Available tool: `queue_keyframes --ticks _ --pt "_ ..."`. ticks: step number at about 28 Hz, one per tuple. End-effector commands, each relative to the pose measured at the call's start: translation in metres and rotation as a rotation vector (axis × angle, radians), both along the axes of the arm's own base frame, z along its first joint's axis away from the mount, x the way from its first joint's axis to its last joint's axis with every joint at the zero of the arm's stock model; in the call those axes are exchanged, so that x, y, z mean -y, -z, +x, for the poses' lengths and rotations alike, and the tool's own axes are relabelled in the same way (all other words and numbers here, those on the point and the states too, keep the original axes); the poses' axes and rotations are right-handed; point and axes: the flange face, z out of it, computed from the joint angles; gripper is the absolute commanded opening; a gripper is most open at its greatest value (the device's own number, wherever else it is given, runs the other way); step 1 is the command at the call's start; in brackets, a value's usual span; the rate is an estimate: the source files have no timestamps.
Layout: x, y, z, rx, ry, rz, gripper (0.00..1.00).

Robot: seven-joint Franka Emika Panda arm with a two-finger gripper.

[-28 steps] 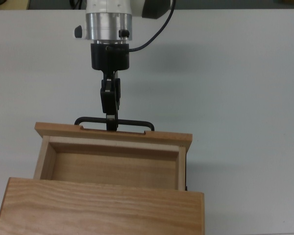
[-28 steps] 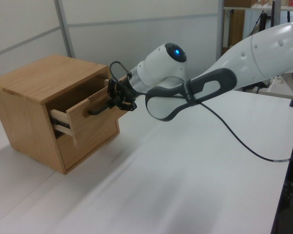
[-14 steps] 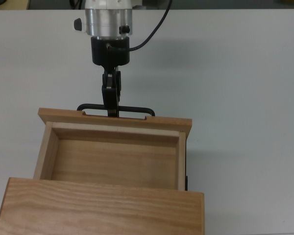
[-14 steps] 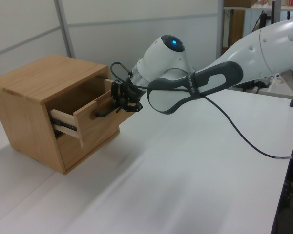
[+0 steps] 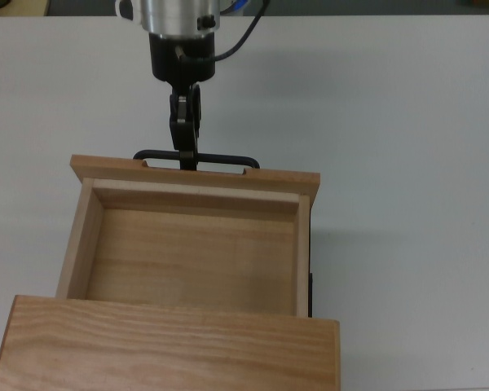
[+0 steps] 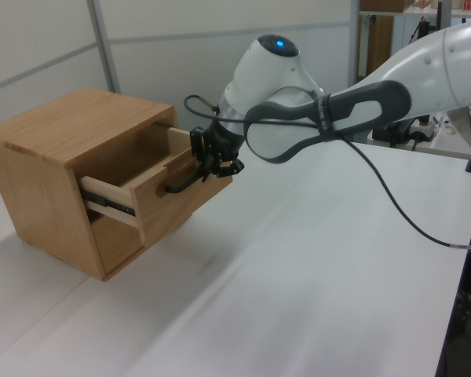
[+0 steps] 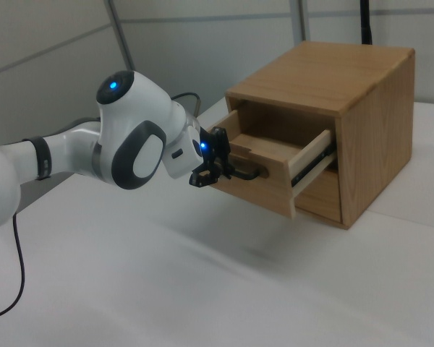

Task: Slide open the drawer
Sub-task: 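Pull the handle outward from the cabinet, sliding the upper drawer out, then open the gripper and lift it off the handle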

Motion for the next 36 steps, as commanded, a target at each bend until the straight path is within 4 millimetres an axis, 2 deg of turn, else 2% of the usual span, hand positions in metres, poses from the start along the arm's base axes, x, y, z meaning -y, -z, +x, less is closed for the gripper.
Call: queue_keyframes --ticks 1,11,21,32,35,36 --pt "0.002 -0.014 -0.020 -0.066 -0.019 -0.021 0.00" --pt "0.003 -0.012 -0.035 -0.182 -0.056 -0.047 0.00" --pt "0.004 -0.019 -0.053 -0.299 -0.108 -0.074 0.00" --pt "0.001 -0.033 -0.057 -0.363 -0.113 -0.072 0.00" --pt "0.002 -0.044 -0.055 -0.341 -0.102 -0.064 0.00" --pt "0.003 -0.048 -0.054 -0.333 -0.102 -0.062 0.04"
